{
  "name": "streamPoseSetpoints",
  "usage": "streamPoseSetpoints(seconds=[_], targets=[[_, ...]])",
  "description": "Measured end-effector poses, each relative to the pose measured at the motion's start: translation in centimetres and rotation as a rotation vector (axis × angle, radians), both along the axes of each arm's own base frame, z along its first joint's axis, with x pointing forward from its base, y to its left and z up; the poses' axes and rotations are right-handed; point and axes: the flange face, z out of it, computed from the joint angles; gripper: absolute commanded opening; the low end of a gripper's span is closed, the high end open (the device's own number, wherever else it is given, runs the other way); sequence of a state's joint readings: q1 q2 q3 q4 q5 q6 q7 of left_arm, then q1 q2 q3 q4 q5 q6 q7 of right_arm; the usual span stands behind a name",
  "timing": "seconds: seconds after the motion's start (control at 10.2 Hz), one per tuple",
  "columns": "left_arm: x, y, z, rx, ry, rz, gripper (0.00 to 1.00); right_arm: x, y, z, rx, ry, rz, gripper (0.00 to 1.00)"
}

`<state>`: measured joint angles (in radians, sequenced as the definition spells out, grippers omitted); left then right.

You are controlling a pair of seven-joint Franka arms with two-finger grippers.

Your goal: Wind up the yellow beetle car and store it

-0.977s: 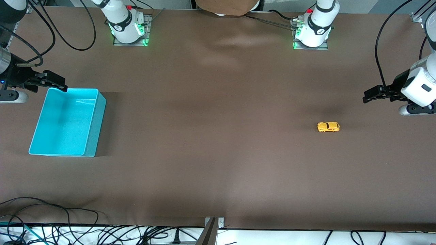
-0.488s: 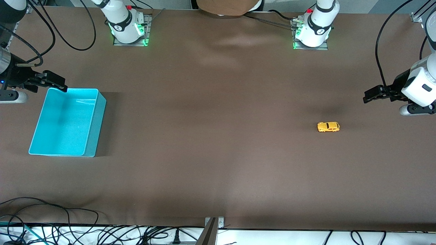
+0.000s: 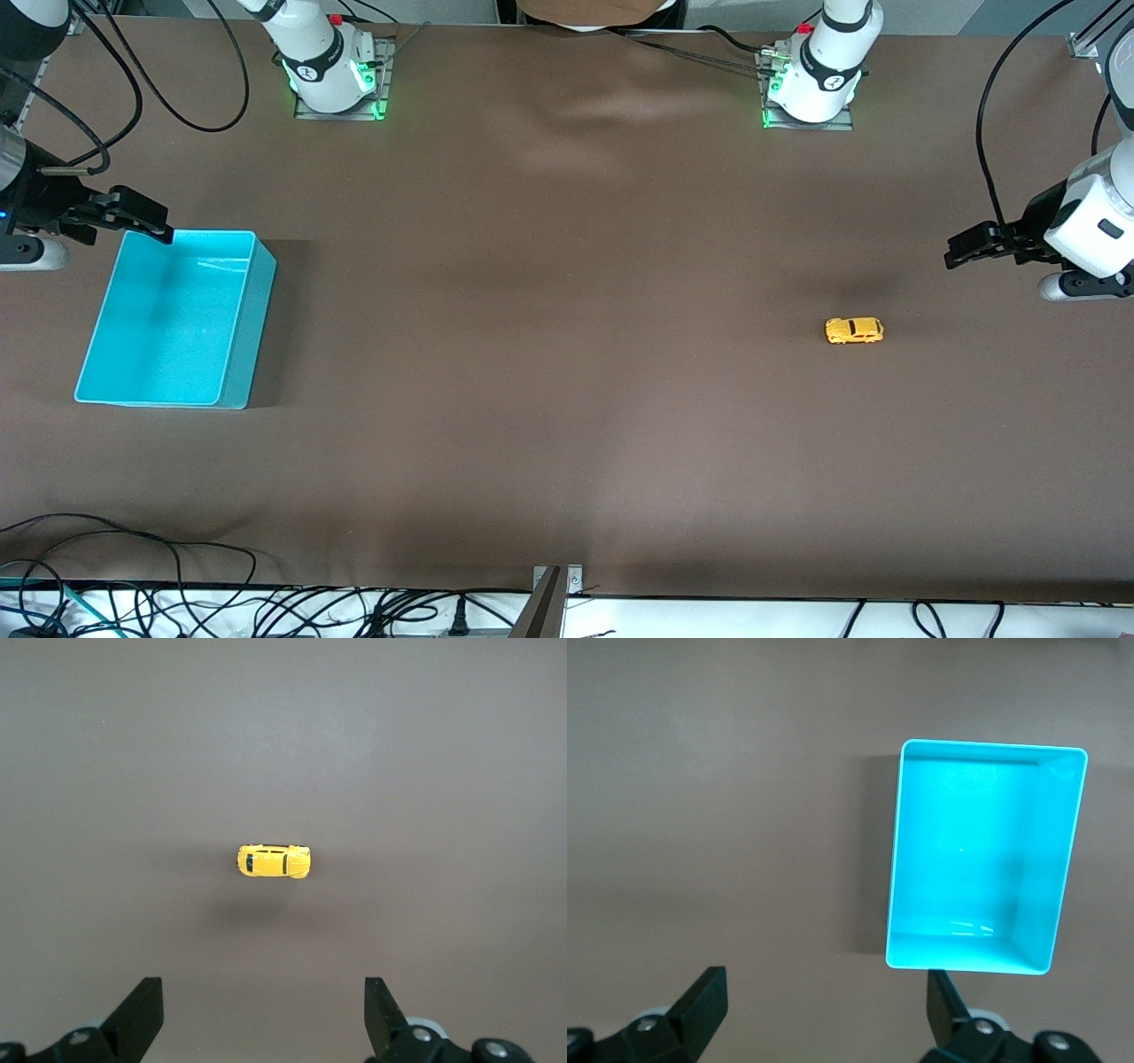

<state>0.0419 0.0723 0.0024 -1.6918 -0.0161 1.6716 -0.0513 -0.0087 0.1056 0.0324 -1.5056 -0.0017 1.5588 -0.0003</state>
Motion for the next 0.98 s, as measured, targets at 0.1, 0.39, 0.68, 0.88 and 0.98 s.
streamPoseSetpoints(seconds=[0.1, 0.39, 0.68, 0.88, 0.98], targets=[[0.0, 0.04, -0.01, 0.0, 0.0, 0.001, 1.0, 0.0, 0.0, 0.0, 0.0, 0.0, 0.0, 1.0], [0.02, 0.27, -0.08, 0.0, 0.001, 0.005, 1.0, 0.0, -0.01, 0.0, 0.0, 0.0, 0.0, 1.0], [0.08, 0.3, -0.29, 0.0, 0.005, 0.005, 1.0, 0.0, -0.02, 0.0, 0.0, 0.0, -0.001, 1.0], [0.1, 0.31, -0.33, 0.0, 0.006, 0.005, 1.0, 0.0, -0.02, 0.0, 0.0, 0.0, -0.001, 1.0], [0.1, 0.31, -0.36, 0.0, 0.006, 0.005, 1.0, 0.0, -0.02, 0.0, 0.0, 0.0, -0.001, 1.0]])
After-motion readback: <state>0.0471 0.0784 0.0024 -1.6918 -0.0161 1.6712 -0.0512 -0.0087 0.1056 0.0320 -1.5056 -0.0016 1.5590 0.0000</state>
